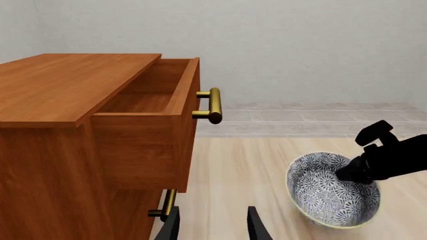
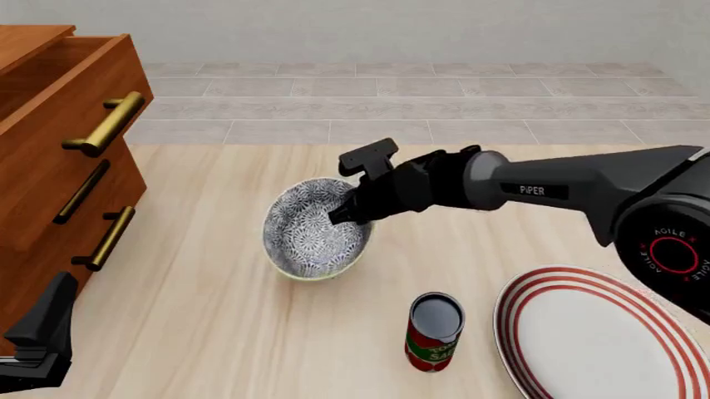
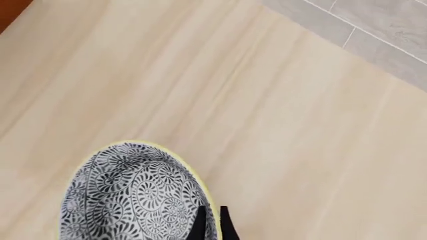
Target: Put the bowl on the plate.
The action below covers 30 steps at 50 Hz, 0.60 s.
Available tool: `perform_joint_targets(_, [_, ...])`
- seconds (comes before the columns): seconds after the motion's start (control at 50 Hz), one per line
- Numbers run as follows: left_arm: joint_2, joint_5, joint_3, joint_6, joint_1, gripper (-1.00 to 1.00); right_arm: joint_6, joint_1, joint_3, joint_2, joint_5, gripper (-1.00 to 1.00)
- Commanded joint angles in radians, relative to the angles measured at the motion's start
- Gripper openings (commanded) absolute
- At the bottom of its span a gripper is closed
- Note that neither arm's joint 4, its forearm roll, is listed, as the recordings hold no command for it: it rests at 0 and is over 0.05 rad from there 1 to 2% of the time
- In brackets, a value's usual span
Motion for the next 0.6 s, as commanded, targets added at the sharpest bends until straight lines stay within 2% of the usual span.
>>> perform_joint_targets(0.02, [0.0, 0.0, 0.0, 0.0, 0.0, 1.0, 0.008, -0.023, -0.034, -0.034, 0.019, -1.0])
perform_joint_targets(0.38, [0.0, 0.0, 0.0, 0.0, 0.0, 1.0, 0.015, -0.038, -0.062, -0.132, 0.019, -1.0])
perform_joint_targets(0.6, [0.0, 0.0, 0.0, 0.0, 0.0, 1.0, 0.003, -0.09, -0.045, -0.207, 0.016, -1.0])
